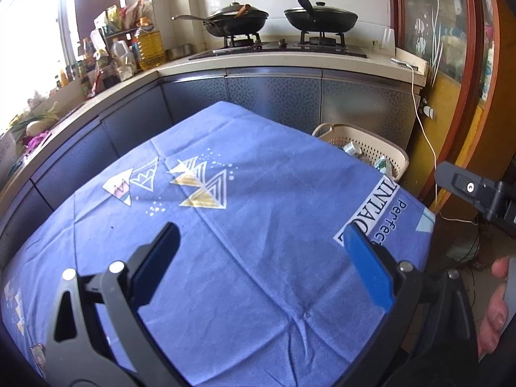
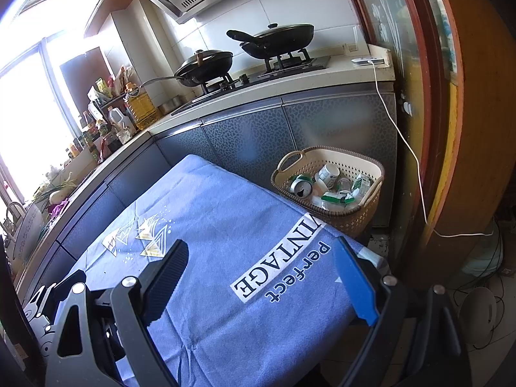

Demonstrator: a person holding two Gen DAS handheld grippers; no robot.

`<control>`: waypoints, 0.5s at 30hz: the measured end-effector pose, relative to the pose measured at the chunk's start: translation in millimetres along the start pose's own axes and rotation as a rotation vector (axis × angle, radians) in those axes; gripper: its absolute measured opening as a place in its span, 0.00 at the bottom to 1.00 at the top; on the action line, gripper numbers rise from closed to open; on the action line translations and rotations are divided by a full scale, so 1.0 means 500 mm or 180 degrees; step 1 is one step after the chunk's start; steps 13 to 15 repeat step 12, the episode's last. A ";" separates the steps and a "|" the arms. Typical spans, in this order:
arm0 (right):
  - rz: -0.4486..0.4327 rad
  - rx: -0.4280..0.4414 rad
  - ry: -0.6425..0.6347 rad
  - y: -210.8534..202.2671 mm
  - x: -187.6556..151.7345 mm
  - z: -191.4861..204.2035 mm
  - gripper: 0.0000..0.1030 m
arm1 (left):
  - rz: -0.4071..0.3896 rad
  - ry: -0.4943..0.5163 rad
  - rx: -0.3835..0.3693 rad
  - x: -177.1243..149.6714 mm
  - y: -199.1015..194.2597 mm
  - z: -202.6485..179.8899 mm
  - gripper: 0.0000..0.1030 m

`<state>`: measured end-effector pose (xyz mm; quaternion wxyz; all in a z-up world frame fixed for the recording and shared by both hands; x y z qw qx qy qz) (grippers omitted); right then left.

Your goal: Collect trash

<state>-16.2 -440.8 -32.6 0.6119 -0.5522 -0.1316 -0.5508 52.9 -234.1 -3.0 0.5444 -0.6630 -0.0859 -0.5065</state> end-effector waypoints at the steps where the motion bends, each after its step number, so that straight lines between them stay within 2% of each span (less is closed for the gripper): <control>1: -0.0003 -0.0002 0.0001 0.000 0.000 -0.001 0.86 | -0.0011 0.0010 -0.0005 0.001 -0.001 -0.002 0.94; 15: -0.0015 -0.0002 0.0047 -0.004 0.002 -0.015 0.86 | 0.0028 0.0056 0.0030 0.011 0.004 -0.019 0.94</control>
Point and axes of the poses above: each gripper's, at about its wrist camera, not at the fingertips, and y roughly the way its jaws point, z to its left, x to its top, the point moved 9 cm from there along y, roughly the way its jaws point, and after that the axes turned 1 degree about x, right-handed, at the moved point
